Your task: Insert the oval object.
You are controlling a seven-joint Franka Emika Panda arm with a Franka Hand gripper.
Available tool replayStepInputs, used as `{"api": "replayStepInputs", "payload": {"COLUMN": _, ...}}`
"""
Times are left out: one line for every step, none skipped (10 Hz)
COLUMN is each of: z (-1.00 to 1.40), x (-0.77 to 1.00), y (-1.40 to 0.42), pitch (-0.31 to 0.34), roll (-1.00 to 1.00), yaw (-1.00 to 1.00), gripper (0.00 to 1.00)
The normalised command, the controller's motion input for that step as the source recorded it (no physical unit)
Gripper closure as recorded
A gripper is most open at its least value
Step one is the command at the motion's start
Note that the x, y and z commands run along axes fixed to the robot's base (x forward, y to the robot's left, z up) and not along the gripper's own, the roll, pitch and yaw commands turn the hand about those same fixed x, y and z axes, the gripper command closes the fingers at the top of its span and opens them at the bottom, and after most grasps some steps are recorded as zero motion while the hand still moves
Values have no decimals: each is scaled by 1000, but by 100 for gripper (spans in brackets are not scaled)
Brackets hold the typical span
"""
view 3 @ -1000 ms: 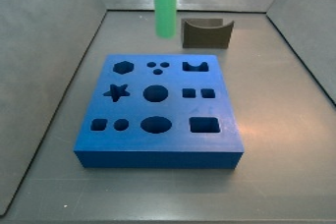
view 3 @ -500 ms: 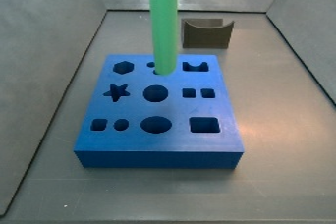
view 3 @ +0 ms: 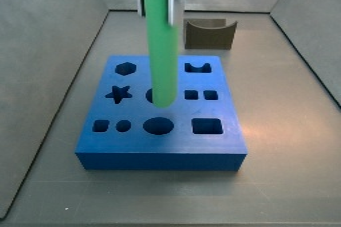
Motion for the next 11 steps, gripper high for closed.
{"api": "replayStepInputs", "payload": {"z": -217, "x": 0, "y": -54, "pitch": 0, "roll": 0, "yaw": -1000, "gripper": 100}}
{"api": "replayStepInputs", "payload": {"z": -100, "x": 0, "y": -40, "pitch": 0, "roll": 14, "yaw": -1000, "gripper": 100}}
{"api": "replayStepInputs", "payload": {"z": 0, "x": 0, "y": -46, "pitch": 0, "roll": 37, "yaw": -1000, "gripper": 100}}
{"api": "replayStepInputs", "payload": {"z": 0, "x": 0, "y": -63, "pitch": 0, "roll": 53, "yaw": -1000, "gripper": 100}}
{"api": "replayStepInputs", "payload": {"z": 0, "x": 0, "y": -71, "pitch": 0, "roll": 90, "yaw": -986, "gripper": 100}}
{"api": "replayStepInputs", "payload": {"z": 26, "x": 0, "y": -80, "pitch": 1, "roll": 123, "yaw": -960, "gripper": 100}}
{"api": "replayStepInputs", "payload": {"z": 9, "x": 0, "y": -74, "pitch": 4, "roll": 133, "yaw": -957, "gripper": 100}}
{"api": "replayStepInputs", "payload": {"z": 0, "x": -43, "y": -51, "pitch": 17, "roll": 170, "yaw": -951, "gripper": 100}}
{"api": "replayStepInputs", "payload": {"z": 0, "x": -100, "y": -43, "pitch": 46, "roll": 209, "yaw": -940, "gripper": 100}}
{"api": "replayStepInputs", "payload": {"z": -14, "x": -143, "y": -63, "pitch": 79, "roll": 241, "yaw": -909, "gripper": 100}}
{"api": "replayStepInputs", "payload": {"z": -9, "x": -151, "y": -63, "pitch": 97, "roll": 231, "yaw": -891, "gripper": 100}}
